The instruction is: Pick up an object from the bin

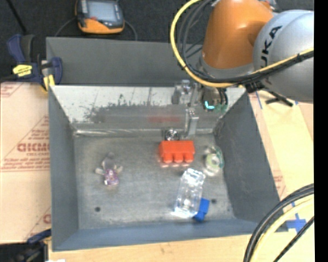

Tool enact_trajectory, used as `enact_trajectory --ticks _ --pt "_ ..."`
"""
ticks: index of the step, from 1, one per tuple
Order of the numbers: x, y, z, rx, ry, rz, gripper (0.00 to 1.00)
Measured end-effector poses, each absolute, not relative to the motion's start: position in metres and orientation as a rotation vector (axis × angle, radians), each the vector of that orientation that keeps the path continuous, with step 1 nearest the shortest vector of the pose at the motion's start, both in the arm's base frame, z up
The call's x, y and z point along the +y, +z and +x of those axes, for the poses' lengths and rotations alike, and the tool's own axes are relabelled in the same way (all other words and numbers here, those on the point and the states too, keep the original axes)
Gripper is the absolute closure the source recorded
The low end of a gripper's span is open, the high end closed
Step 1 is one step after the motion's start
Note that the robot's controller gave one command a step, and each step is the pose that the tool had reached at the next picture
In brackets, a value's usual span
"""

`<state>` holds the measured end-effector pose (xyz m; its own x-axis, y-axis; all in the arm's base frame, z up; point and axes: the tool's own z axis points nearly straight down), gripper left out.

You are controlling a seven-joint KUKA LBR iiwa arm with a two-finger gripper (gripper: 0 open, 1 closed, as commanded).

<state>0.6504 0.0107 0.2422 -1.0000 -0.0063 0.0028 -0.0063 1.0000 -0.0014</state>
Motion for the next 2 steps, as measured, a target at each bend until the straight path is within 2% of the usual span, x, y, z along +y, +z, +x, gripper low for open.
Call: enact_trajectory --ticks 1,2 --pt "-0.011 0.165 0.571 -3.131 0.003 0.021 0.00" --pt "-0.028 0.074 0.628 -3.144 0.001 0.139 0.00"
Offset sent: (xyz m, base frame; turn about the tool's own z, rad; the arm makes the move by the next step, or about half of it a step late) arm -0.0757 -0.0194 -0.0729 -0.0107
